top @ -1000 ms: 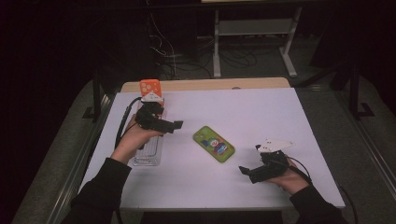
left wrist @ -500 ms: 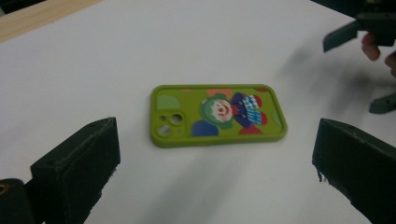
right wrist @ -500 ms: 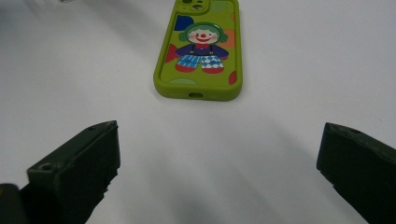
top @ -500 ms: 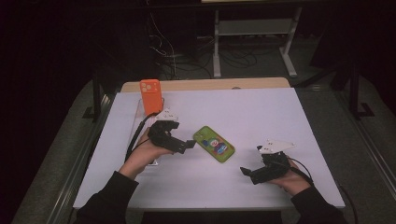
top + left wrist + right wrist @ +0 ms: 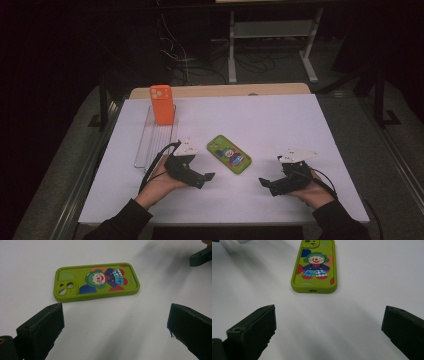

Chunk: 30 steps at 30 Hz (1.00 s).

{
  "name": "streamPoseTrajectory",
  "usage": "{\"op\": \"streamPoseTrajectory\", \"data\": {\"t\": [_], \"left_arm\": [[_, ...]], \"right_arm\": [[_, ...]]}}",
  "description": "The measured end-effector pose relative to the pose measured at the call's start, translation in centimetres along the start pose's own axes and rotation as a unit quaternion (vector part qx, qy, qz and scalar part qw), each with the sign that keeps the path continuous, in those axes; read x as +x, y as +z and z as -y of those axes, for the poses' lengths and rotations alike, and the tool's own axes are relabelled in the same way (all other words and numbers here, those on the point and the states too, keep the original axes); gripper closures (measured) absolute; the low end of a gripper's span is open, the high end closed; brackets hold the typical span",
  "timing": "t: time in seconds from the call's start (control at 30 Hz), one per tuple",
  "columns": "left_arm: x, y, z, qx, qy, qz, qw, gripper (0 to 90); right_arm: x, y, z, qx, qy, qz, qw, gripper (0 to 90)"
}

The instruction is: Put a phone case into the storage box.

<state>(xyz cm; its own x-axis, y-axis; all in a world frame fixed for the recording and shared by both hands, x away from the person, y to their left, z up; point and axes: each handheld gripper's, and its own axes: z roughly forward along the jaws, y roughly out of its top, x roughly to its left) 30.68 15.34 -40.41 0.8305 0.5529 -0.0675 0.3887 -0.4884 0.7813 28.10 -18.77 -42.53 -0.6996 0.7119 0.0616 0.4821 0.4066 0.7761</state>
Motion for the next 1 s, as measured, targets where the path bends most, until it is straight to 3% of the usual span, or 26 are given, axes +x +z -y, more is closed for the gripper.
{"op": "streamPoseTrajectory", "data": {"t": [0.03, 0.1, 0.17, 0.3, 0.47, 0.7, 1.0], "left_arm": [[0.0, 0.0, 0.2, 0.006, 0.007, 0.001, 1.0000, 0.5], [-0.2, 0.2, 0.8, 0.011, 0.001, 0.003, 0.9999, 0.4], [-0.3, 0.1, 1.0, 0.020, 0.018, 0.001, 0.9996, 0.4], [-0.5, 0.0, 1.1, 0.010, 0.007, 0.005, 0.9999, 0.4], [-0.4, 0.2, 1.2, 0.014, 0.015, 0.000, 0.9998, 0.4], [-0.1, 0.2, 1.1, 0.017, 0.023, -0.007, 0.9996, 0.4], [0.0, 0.3, 1.0, 0.019, 0.013, -0.005, 0.9997, 0.5]], "right_arm": [[0.0, 0.0, -0.1, 0.001, 0.001, 0.000, 1.0000, 0.0], [0.0, 0.0, -0.3, 0.004, 0.002, 0.001, 1.0000, 0.0], [0.0, -0.1, -0.6, 0.012, 0.010, 0.000, 0.9999, 0.0], [0.0, -0.1, -1.2, 0.028, 0.019, -0.008, 0.9994, 0.0], [0.1, 0.2, -1.8, 0.042, 0.019, -0.007, 0.9989, 0.0], [0.4, 0.3, -2.4, 0.044, 0.016, -0.006, 0.9989, 0.0], [0.2, 0.5, -3.8, 0.032, 0.023, -0.011, 0.9991, 0.0]]}}
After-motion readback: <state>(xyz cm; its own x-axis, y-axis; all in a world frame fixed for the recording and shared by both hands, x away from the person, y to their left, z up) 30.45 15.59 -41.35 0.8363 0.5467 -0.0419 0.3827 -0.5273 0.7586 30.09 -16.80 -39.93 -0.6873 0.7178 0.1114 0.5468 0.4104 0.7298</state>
